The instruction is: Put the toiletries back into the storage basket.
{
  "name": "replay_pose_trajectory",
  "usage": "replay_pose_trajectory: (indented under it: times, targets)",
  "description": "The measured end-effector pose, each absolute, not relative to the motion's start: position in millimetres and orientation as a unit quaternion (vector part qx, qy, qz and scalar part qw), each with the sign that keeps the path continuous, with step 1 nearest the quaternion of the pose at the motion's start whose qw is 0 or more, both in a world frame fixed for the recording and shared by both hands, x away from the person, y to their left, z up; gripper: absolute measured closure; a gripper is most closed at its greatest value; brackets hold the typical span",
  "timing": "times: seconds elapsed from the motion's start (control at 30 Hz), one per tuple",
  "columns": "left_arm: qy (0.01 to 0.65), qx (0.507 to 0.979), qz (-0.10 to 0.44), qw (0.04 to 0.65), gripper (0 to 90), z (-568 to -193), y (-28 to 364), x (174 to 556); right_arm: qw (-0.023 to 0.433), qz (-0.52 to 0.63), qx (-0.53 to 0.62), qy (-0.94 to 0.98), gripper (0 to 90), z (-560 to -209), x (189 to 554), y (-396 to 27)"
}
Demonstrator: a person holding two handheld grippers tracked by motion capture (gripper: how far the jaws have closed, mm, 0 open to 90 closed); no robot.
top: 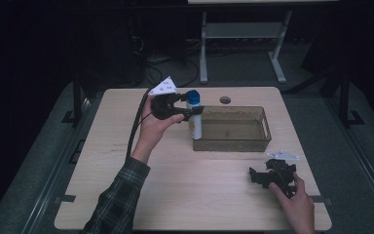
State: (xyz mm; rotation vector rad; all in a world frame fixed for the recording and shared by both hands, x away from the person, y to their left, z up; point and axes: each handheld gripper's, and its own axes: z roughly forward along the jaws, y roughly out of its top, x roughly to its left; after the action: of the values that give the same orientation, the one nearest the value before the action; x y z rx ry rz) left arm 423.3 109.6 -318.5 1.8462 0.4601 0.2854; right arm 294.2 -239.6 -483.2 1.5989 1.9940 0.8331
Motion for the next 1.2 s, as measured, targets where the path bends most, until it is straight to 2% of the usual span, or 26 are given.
replay_pose_trajectory:
  times: [0.43, 1.2]
  targets:
    - [0.198, 0.792, 0.123, 0.564, 35.0, -332.1, 92.1, 435.3, 0.224, 0.302, 0.580, 0.722, 0.0, -483.1, 294.2, -239.5]
    - [0.204, 0.808, 0.117, 0.541, 34.9, -364.8, 83.4, 440.1, 0.224, 0.302, 0.580, 0.722, 0.0, -483.2, 294.2, -239.4]
